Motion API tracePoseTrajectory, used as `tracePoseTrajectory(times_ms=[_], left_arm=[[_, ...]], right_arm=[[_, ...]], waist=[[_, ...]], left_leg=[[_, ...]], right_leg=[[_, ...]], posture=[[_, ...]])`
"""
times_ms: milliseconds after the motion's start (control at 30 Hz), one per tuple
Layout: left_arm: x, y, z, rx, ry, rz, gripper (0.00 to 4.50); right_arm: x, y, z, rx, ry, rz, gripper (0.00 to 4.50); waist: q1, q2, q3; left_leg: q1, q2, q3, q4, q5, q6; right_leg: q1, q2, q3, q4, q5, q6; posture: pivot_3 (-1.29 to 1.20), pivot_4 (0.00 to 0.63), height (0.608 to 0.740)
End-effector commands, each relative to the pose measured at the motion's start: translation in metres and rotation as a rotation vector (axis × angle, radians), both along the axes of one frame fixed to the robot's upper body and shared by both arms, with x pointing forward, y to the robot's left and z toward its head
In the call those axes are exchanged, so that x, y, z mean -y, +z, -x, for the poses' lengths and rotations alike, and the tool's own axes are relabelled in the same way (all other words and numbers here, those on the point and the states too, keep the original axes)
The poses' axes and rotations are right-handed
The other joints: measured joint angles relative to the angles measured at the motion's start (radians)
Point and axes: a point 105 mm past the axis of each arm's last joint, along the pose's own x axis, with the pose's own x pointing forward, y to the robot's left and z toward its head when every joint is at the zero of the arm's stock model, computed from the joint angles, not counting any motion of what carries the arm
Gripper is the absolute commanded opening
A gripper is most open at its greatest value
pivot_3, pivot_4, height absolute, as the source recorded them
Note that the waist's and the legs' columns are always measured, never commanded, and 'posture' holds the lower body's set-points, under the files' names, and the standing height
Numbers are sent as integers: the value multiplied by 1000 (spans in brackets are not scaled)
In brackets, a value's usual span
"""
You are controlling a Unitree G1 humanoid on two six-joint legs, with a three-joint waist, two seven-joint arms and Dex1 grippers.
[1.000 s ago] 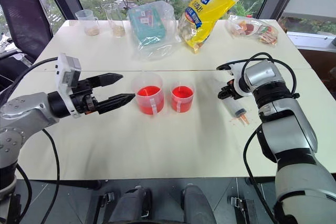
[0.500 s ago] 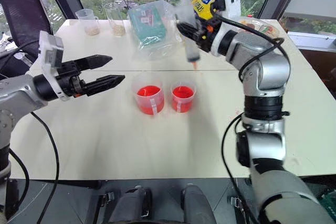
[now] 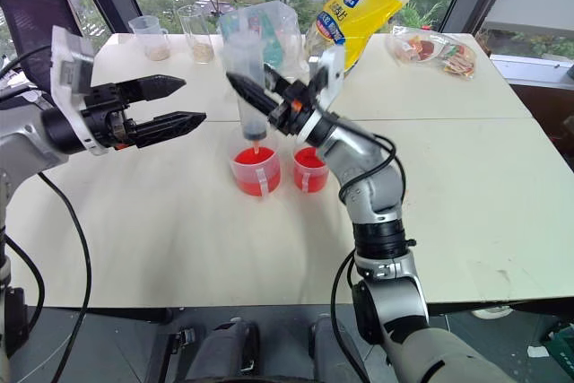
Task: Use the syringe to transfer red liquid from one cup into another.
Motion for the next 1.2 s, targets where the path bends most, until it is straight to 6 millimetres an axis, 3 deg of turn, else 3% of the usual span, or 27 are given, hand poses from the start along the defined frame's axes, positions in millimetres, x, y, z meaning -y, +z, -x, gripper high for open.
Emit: tracePoseTrajectory(times_ms=[33,133,400,700,1200], left_arm=[[4,12,7,41,-34,0,4500],[7,12,8,34,-51,3,4500],[18,-1,11,-15,-102,13,4500],[31,-15,11,-50,-133,10,4500],[43,-21,-1,-64,-148,41,4500]], right_arm=[[-3,-3,6,82,-8,20,1385],[-3,-20,5,78,-27,52,1385],[-2,-42,4,82,-75,102,1385],[-8,-53,1,78,-84,123,1385],[-19,-59,7,100,-37,164,1385]], waist=[[1,0,0],[1,0,0],[1,0,0],[2,0,0],[2,0,0]], left_leg=[[0,0,0,0,0,0],[0,0,0,0,0,0],[0,0,0,0,0,0],[0,0,0,0,0,-1],[1,0,0,0,0,-1]], right_leg=[[0,0,0,0,0,0],[0,0,0,0,0,0],[0,0,0,0,0,0],[0,0,0,1,0,0],[1,0,0,1,0,0]], posture=[[0,150,740],[0,150,740],[0,150,740],[0,150,740],[0,150,740]])
